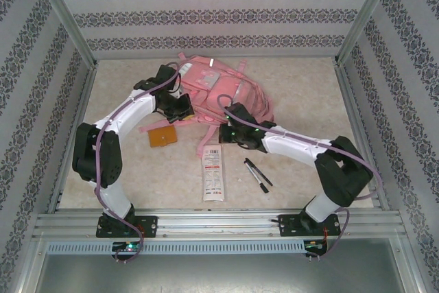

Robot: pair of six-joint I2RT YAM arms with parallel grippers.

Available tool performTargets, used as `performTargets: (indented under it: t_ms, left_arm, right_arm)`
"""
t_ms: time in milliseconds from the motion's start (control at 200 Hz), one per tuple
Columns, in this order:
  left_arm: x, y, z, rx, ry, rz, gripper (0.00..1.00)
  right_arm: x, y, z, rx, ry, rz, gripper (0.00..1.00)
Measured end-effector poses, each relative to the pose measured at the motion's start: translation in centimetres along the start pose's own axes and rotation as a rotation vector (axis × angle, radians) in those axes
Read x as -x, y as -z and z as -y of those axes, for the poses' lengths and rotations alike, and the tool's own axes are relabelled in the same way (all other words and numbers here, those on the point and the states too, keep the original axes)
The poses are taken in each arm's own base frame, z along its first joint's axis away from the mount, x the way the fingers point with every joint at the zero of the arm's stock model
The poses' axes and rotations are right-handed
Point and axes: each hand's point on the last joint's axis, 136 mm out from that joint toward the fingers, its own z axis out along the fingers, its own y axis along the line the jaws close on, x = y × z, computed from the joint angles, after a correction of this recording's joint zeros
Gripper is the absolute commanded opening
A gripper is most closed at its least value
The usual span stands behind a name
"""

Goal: Pack books, pencil case, and school supplies into a backpack

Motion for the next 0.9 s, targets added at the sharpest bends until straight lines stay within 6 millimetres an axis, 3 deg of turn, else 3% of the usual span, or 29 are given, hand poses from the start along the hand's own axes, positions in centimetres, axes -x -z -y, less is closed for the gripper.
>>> performTargets:
  t_ms: [105, 305, 400, 490, 640, 734, 904]
  left_arm:
    - [0.9, 0.3, -0.6, -0.001, -0.021, 0.009, 0.0]
    - [2.8, -0.4, -1.4, 0.005, -0.093, -0.002, 0.0]
    - [4.7, -1.4, -1.4, 0.006, -0.105, -0.017, 0.18]
    - [7.8, -2.5, -1.7, 0.002, -0.093, 0.005, 0.31]
    - [11.4, -2.4, -2.3, -0.003, -0.056, 0.052, 0.43]
    - [10.8, -1.1, -2.8, 0.005, -0.034, 0.067, 0.47]
    - [4.8, 1.3, -4.6, 0.015, 0.055, 0.041, 0.5]
  right_arm:
    - [-0.5, 0.9, 1.1, 0.014, 0.021, -0.014, 0.0]
    - [-1.8, 1.8, -0.7, 0.125, 0.145, -0.065, 0.0]
    - [-2.6, 1.7, -1.9, 0.161, 0.218, -0.096, 0.0]
    - [-2.6, 1.1, -3.8, 0.196, 0.268, -0.13, 0.0]
    - [-1.2, -1.1, -7.0, 0.244, 0.293, -0.159, 0.0]
    - [-0.9, -2.3, -8.1, 0.266, 0.292, -0.181, 0.0]
    - [-1.1, -3.8, -9.5, 0.289, 0.28, -0.21, 0.0]
